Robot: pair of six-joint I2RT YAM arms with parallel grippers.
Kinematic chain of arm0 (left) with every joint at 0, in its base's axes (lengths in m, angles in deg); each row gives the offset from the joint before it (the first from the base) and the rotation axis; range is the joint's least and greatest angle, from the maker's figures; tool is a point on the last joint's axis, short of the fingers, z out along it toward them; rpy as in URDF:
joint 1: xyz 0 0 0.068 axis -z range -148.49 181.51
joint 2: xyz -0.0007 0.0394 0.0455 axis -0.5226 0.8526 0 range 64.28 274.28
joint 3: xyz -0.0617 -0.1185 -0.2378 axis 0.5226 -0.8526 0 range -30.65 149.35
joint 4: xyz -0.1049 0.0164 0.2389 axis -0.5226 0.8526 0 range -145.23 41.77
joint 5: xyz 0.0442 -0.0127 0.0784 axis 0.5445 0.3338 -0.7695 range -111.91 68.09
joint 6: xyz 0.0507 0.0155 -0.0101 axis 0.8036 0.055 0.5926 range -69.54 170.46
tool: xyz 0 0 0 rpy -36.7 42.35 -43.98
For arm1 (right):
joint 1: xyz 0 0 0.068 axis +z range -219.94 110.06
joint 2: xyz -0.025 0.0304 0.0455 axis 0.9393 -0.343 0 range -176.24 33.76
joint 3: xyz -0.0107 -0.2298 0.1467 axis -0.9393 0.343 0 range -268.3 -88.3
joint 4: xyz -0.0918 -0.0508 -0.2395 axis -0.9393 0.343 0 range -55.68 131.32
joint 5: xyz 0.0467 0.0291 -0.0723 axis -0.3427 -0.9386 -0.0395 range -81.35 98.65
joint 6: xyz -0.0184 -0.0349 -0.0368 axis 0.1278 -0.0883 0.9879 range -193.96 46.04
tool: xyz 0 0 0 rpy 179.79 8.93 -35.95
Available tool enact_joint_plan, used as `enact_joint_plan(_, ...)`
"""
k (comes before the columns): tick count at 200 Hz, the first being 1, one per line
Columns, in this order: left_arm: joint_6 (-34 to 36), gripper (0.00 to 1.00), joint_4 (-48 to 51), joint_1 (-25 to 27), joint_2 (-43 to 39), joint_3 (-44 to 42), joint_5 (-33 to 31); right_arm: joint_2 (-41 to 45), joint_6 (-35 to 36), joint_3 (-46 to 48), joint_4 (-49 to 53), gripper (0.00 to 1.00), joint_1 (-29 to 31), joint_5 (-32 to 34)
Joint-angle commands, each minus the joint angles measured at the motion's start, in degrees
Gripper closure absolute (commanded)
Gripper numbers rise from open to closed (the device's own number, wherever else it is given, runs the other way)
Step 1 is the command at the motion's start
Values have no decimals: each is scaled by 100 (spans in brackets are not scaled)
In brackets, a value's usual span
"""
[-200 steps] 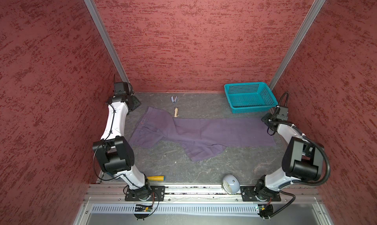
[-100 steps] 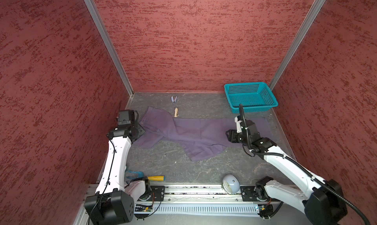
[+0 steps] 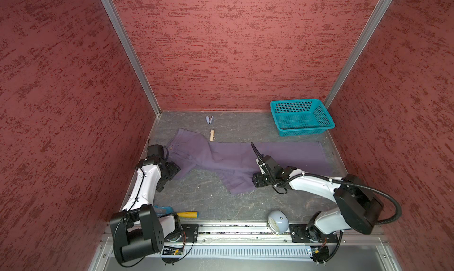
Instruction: Fold and stack the trousers
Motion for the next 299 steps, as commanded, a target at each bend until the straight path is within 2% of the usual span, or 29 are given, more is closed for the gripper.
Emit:
enact_joint_plan(1,-147,8,-634,-149,269,-95,202,-381,-139,-350,-285,36,23,214)
enact_joint_plan(11,-181,11,-828,-183,415,-139,257,-487,-217,-374,-274,42,16,354)
enact_joint_plan(18,-222,13,-946,-205,506,-160,286,-516,-236,-382,-291,50,14,435)
enact_joint_plan(30,-283,18,-1152,-233,658,-226,338,-510,-265,-422,-228,78,12,609)
enact_joint_plan(34,-310,20,-1214,-233,704,-240,364,-481,-251,-439,-179,84,6,653)
enact_joint_plan(45,-356,27,-1389,-258,851,-301,452,-359,-164,-499,-42,95,-18,721)
enact_joint_plan(60,-417,32,-1552,-269,1061,-321,478,-85,121,-638,246,100,-117,587)
enact_joint_plan(93,-459,43,-1780,-297,1308,-277,542,822,1199,-1672,1610,100,-388,-113)
enact_joint_plan(106,-485,55,-1841,-321,1390,-237,550,993,1476,-2345,2371,100,-473,-171)
enact_joint_plan(117,-528,74,-1828,-343,1453,-187,521,1028,1575,-2930,2995,100,-569,-127)
enact_joint_plan(132,-556,85,-1851,-413,1485,-151,574,1080,1500,-3569,3633,100,-692,71)
enact_joint_plan(149,-558,100,-1862,-478,1485,-127,563,1215,1343,-4022,4028,100,-928,-63)
enact_joint_plan(205,-599,100,-1941,-585,1486,-143,613,1667,1251,-4753,4787,100,-1702,-529)
enact_joint_plan(232,-599,100,-1954,-587,1512,-218,623,1782,1354,-5477,5272,100,-1974,-246)
enact_joint_plan(248,-599,100,-1945,-591,1462,-257,594,1966,1427,-5661,5359,100,-2010,222)
enact_joint_plan(263,-613,100,-1961,-588,1402,-283,583,2300,1232,-5247,5056,100,-2009,1058)
enact_joint_plan(278,-634,100,-1956,-585,1381,-269,584,2880,1040,-4348,4347,100,-2007,1679)
enact_joint_plan(285,-642,100,-1961,-585,1372,-270,578,3200,994,-3854,3991,100,-2008,1734)
enact_joint_plan(299,-640,100,-1928,-585,1353,-266,570,3961,799,-2501,3116,100,-2013,1306)
